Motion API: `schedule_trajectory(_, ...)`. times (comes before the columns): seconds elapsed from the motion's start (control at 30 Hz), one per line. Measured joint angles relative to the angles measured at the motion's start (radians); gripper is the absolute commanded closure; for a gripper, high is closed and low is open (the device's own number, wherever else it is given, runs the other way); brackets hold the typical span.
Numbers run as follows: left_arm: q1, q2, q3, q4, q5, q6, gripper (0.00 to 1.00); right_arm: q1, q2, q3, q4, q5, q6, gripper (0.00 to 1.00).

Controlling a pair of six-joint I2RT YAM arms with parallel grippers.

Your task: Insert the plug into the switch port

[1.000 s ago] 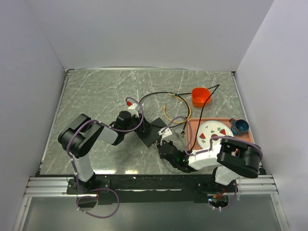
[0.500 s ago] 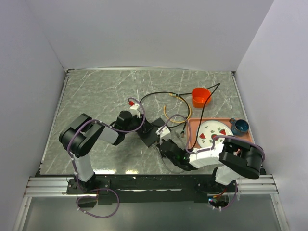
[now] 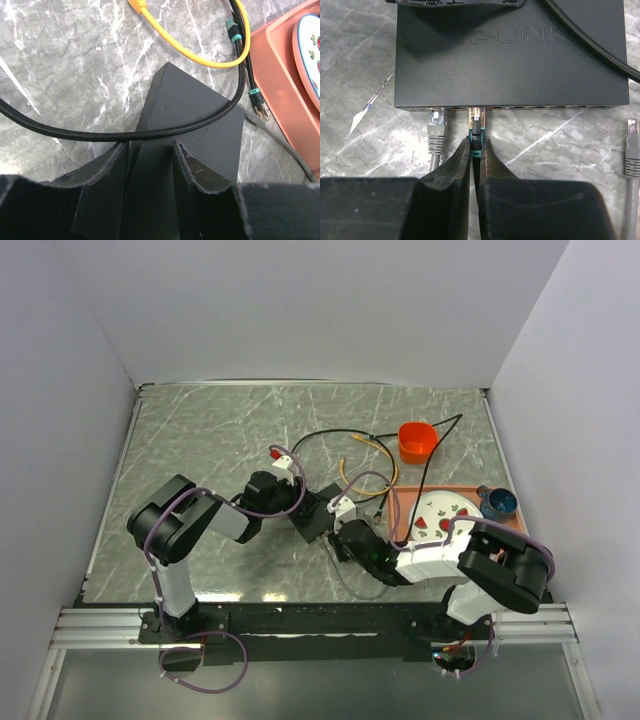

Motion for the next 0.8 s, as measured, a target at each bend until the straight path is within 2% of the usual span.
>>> schedule_trajectory(0.23,-0.002,0.032,0.000,0.059,-0.034,0.002,0.63,-0.017,0.026,0.027,-0.003,-0.014,-0.039,1.00)
schedule_trajectory(0.53,-0.002,0.101,0.013,0.169,-0.080,0.015,0.65,-0.019,0.091,0.029,0.108,0.027,-0.115,1.00)
schedule_trajectory(0.8,-0.002,0.150,0.013,0.262,-0.081,0.011,0.66,-0.024,0.092,0.024,0.132,0.025,-0.151,1.00)
